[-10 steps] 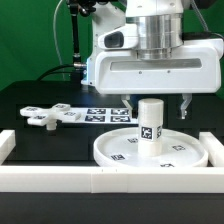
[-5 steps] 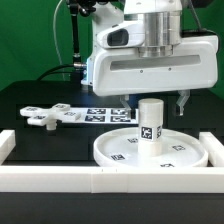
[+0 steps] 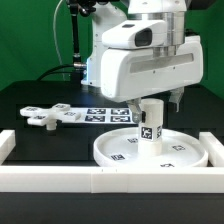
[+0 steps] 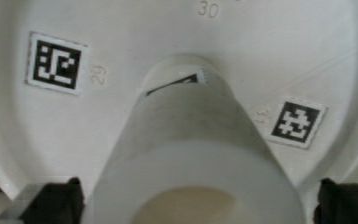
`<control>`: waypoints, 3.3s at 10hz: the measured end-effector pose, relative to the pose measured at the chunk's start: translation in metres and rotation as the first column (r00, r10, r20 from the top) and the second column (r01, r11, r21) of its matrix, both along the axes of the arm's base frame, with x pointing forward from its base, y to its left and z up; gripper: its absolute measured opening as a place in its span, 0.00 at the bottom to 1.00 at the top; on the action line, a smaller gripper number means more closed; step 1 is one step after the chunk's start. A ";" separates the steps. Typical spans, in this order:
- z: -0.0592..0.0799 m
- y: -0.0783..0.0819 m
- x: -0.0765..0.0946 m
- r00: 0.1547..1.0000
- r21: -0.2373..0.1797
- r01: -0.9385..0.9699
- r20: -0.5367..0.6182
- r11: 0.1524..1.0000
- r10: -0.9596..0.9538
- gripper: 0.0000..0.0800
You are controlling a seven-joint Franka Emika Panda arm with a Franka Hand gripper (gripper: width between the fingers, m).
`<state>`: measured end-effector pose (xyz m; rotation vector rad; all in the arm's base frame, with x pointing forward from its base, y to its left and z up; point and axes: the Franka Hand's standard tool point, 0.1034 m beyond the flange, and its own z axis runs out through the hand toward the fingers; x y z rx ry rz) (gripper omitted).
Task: Assemble round table
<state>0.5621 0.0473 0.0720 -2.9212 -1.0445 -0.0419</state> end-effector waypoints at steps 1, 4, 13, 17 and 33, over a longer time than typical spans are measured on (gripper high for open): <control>0.000 0.001 0.000 0.993 -0.008 -0.122 -0.001 0.993 0.122 0.81; 0.000 -0.003 -0.002 0.953 -0.007 -0.302 -0.014 0.953 0.302 0.81; -0.005 -0.001 -0.005 0.512 -0.058 -0.859 -0.066 0.509 0.856 0.81; -0.006 -0.012 -0.005 0.331 -0.055 -0.943 -0.087 0.327 0.940 0.81; -0.007 -0.008 -0.012 0.980 -0.114 -0.192 -0.082 0.975 0.183 0.51</control>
Offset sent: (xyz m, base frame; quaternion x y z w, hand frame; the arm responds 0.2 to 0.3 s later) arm 0.0000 0.0000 0.0000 0.0000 0.0000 -0.1296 0.9916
